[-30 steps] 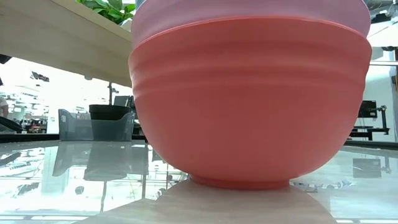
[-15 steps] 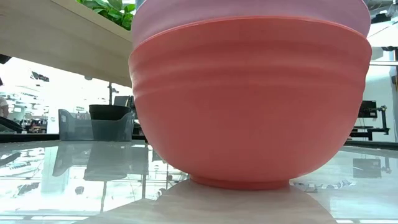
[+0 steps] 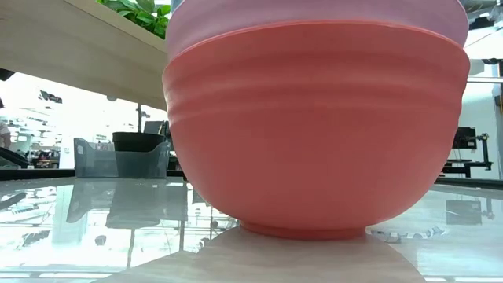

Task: Place and stack bowls onto a shelf
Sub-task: Stack the white patterned bowl on the white patterned bowl on the shelf

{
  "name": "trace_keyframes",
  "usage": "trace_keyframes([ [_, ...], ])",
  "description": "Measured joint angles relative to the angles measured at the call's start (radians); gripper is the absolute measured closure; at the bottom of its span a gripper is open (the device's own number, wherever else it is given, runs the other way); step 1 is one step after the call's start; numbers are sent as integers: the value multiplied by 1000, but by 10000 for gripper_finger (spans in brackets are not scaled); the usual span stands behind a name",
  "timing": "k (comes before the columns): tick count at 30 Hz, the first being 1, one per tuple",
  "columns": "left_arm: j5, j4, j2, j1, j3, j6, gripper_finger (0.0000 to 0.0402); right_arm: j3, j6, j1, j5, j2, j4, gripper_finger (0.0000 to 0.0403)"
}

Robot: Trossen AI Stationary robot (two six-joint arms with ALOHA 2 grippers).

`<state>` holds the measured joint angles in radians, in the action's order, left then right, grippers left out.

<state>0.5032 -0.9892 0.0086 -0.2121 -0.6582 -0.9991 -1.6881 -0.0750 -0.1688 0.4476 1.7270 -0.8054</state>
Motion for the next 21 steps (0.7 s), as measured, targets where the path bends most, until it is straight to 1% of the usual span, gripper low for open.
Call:
trace_keyframes([
  [2, 1, 0, 0, 0, 0, 7, 159, 8, 147, 0, -6, -20, -165, 348],
  [3, 1, 0, 0, 0, 0, 8, 159, 9, 201, 0, -13, -22, -258, 348],
  [5, 0, 0, 0, 0, 0, 8, 159, 9, 295, 0, -31, -20, -384, 348],
  [7, 1, 0, 0, 0, 0, 8, 159, 34, 361, -7, -63, -18, -478, 347],
  [8, 0, 0, 0, 0, 0, 8, 159, 57, 386, -11, -80, -18, -493, 346],
  [10, 0, 0, 0, 0, 0, 8, 159, 119, 426, -27, -122, -25, -482, 340],
  [13, 0, 0, 0, 0, 0, 18, 159, 225, 467, -66, -149, -35, -449, 317],
  [17, 0, 0, 0, 0, 0, 26, 159, 361, 508, -117, -170, -35, -362, 261],
  [21, -5, 0, 0, 0, 0, 27, 159, 472, 515, -165, -173, -36, -212, 202],
])
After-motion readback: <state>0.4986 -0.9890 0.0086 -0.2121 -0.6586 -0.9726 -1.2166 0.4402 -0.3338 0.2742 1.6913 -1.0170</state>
